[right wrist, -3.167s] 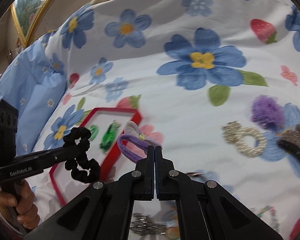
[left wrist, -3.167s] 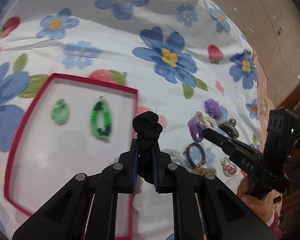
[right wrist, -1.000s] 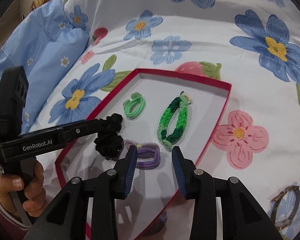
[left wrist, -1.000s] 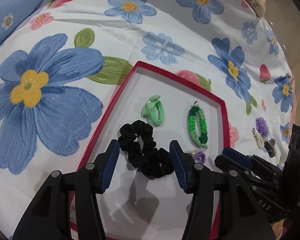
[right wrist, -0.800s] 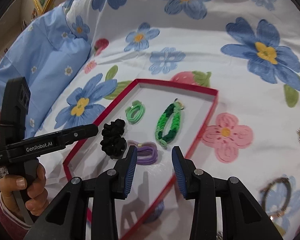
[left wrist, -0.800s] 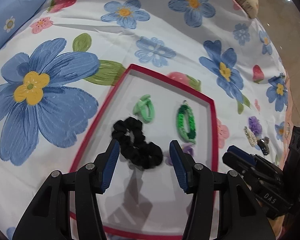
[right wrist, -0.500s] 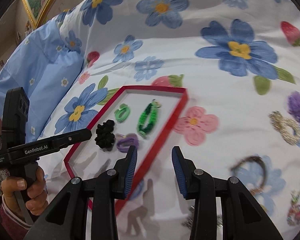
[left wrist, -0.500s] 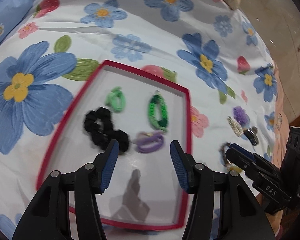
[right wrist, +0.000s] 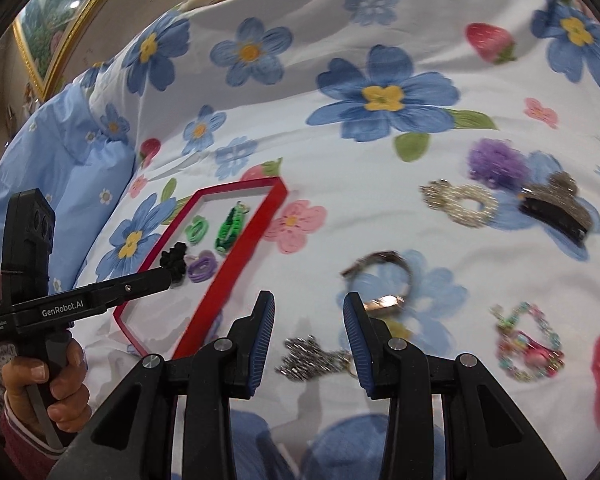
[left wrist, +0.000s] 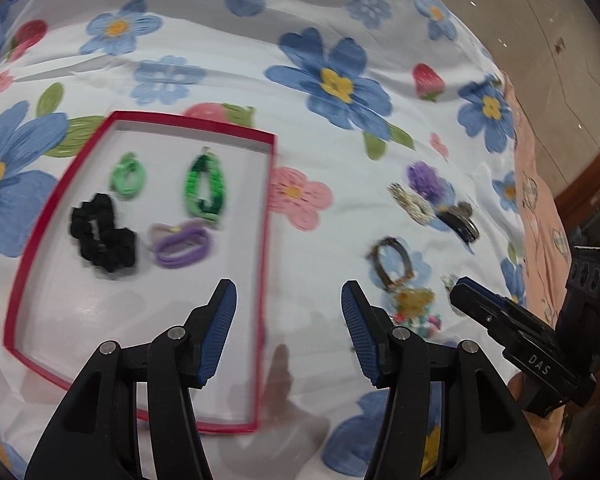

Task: Organize jewelry
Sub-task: 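Grasp the watch with the left tool while the right grasps the beaded bracelet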

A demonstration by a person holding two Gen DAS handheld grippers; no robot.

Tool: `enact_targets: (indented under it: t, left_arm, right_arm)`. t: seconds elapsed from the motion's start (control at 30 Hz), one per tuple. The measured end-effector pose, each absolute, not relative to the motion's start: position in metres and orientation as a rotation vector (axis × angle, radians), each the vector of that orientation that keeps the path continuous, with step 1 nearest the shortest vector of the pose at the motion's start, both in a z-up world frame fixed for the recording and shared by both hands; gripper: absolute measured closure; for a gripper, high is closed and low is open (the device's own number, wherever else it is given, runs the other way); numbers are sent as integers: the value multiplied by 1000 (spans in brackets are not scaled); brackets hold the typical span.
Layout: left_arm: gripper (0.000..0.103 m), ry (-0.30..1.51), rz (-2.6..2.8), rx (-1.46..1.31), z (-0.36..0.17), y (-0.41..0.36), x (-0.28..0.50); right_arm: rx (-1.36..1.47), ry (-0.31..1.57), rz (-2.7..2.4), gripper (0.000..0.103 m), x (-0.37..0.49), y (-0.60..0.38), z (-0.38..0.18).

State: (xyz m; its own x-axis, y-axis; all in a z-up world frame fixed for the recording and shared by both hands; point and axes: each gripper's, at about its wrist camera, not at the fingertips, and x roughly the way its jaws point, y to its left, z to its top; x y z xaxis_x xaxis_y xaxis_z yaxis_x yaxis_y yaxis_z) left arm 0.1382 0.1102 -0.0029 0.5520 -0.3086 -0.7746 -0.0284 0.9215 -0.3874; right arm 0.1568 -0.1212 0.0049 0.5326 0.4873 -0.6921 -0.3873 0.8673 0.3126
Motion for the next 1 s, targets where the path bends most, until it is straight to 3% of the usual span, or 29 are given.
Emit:
enact_targets:
  t: [0.67, 1.0]
  left_arm:
    - [49, 1031, -311, -278, -1, 25, 156]
    - [49, 1053, -323, -221, -11, -12, 183]
  right_arm:
    - [245, 840, 261, 64, 136, -265, -1]
    - [275, 879, 237, 64, 153, -288, -17]
